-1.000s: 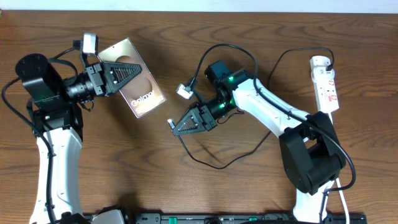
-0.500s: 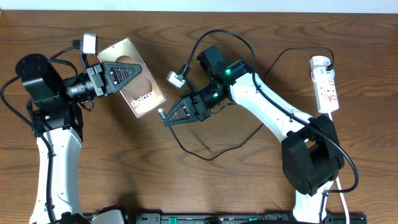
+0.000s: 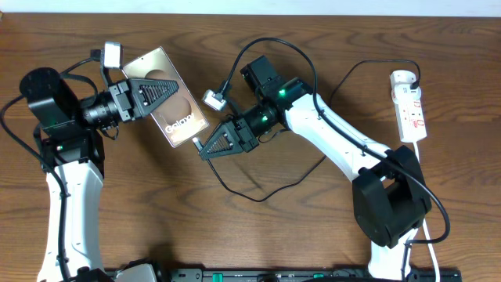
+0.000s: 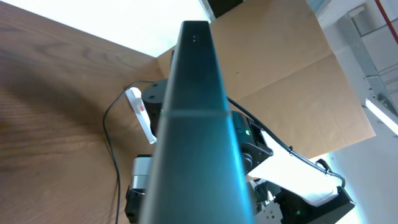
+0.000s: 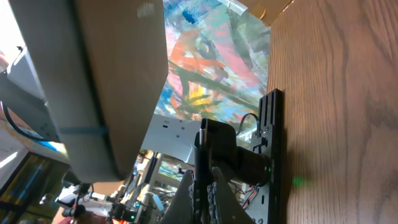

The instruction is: Plug charger to phone and switch on socket

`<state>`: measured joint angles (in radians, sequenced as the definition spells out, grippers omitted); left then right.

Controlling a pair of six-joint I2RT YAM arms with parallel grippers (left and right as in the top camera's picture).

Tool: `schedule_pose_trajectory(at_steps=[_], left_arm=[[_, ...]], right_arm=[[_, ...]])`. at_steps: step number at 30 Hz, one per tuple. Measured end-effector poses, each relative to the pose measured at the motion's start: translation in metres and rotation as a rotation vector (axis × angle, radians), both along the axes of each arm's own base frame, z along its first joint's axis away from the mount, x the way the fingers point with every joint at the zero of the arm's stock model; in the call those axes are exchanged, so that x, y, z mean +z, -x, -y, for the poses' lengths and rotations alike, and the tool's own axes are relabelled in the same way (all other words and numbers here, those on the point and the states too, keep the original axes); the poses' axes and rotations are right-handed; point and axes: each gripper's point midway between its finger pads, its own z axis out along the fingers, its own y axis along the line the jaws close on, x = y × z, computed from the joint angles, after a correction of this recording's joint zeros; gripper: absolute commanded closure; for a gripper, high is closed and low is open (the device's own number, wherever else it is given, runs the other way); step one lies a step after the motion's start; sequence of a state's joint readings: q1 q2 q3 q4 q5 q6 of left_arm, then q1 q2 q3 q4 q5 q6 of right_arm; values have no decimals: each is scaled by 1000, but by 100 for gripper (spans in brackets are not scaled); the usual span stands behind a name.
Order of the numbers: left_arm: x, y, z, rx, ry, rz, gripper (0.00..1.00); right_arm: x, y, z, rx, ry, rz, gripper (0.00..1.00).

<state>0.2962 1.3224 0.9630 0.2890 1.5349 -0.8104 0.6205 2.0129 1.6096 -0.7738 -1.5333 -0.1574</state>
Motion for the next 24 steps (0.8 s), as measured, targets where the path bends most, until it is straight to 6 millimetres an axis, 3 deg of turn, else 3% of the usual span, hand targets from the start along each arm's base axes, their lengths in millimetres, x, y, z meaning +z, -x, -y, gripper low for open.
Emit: schedule_pose_trajectory(at_steps=[5, 13, 24], left_arm=[[-3, -2, -1, 3, 2, -9, 93], [-24, -17, -6, 10, 22, -79, 92], [-24, -18, -6, 13, 22, -81, 93]], right_arm=[[0, 0, 0, 0, -1, 2, 99], [1, 0, -1, 2, -9, 12, 99], [2, -2, -3, 1, -24, 34, 99]])
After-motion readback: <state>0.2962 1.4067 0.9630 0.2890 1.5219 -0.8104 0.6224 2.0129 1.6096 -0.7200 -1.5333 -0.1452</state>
